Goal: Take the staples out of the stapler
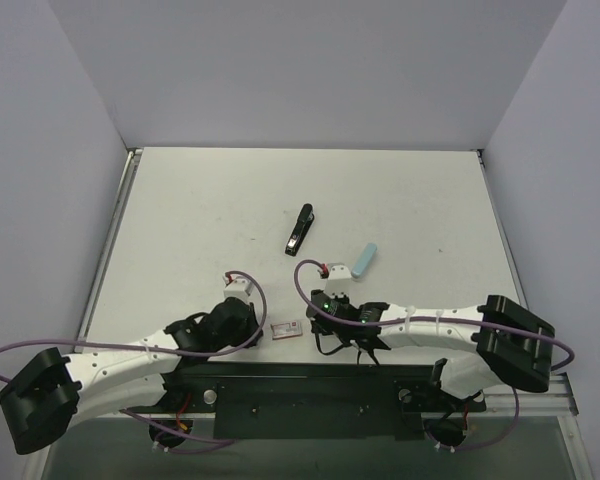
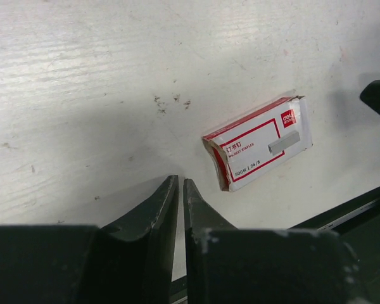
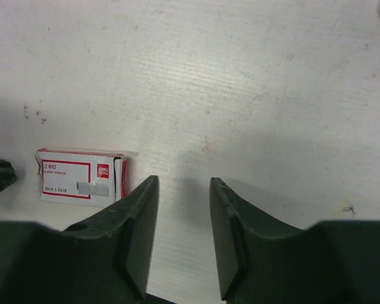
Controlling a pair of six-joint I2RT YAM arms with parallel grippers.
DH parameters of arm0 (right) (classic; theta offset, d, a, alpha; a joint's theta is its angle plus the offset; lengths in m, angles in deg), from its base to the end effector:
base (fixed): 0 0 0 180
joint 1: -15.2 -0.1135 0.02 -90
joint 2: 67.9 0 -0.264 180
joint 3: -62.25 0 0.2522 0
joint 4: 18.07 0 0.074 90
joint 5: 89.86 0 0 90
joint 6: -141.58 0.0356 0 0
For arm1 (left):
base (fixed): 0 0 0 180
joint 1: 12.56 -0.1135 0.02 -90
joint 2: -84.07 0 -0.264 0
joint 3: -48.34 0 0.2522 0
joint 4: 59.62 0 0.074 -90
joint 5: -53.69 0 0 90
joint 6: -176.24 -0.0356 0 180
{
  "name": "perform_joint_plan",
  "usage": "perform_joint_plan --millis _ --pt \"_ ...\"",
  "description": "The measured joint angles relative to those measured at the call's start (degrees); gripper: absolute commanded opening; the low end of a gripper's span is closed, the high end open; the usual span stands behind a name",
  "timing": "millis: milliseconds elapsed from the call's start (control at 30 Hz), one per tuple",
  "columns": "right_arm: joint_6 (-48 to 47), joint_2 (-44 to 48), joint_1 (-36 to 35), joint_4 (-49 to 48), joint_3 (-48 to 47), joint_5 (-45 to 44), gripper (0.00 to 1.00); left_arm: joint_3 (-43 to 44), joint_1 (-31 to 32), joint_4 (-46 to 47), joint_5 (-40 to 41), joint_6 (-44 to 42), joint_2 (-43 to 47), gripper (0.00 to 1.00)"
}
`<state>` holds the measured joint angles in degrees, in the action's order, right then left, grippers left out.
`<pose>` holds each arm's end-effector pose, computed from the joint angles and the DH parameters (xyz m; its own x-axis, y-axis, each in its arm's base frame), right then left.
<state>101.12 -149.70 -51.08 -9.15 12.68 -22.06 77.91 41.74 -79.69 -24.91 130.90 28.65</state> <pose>0.1234 0.2475 0.1699 -0.7296 0.0906 -0.6778 -0.2744 0.8691 0.4116 0.1066 -0.1363 0.1427 -0.8013 -0.0656 -0.5946 0.2145 0.8964 -0.3880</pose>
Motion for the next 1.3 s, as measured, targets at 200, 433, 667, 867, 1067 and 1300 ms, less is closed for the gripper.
perform_joint_plan --millis 200,433,667,867,1067,1300 --pt "-1.2 5.6 0.0 5.2 -0.1 -3.6 0.71 0.5 0.0 -5.3 1.9 -0.4 4.8 0.36" --pt "-2.8 12.0 0.0 10.7 -0.2 -7.7 0.94 4.1 0.0 -10.3 4.0 -1.5 8.2 0.78" --pt "-3.9 16.1 0.3 17.1 -3.0 -9.3 1.00 7.8 0.0 -12.6 5.8 -2.0 10.3 0.87" --pt "-5.5 21.1 0.4 21.6 -5.5 -10.1 1.00 11.8 0.0 -15.4 7.5 -3.8 11.8 0.88" --pt "-6.2 24.3 0.9 25.9 -8.1 -11.8 1.00 16.6 0.0 -17.5 9.7 -6.7 12.2 0.88" --pt "-6.1 24.4 1.1 31.4 -11.3 -15.5 1.00 20.5 0.0 -19.7 12.6 -9.7 13.7 0.88"
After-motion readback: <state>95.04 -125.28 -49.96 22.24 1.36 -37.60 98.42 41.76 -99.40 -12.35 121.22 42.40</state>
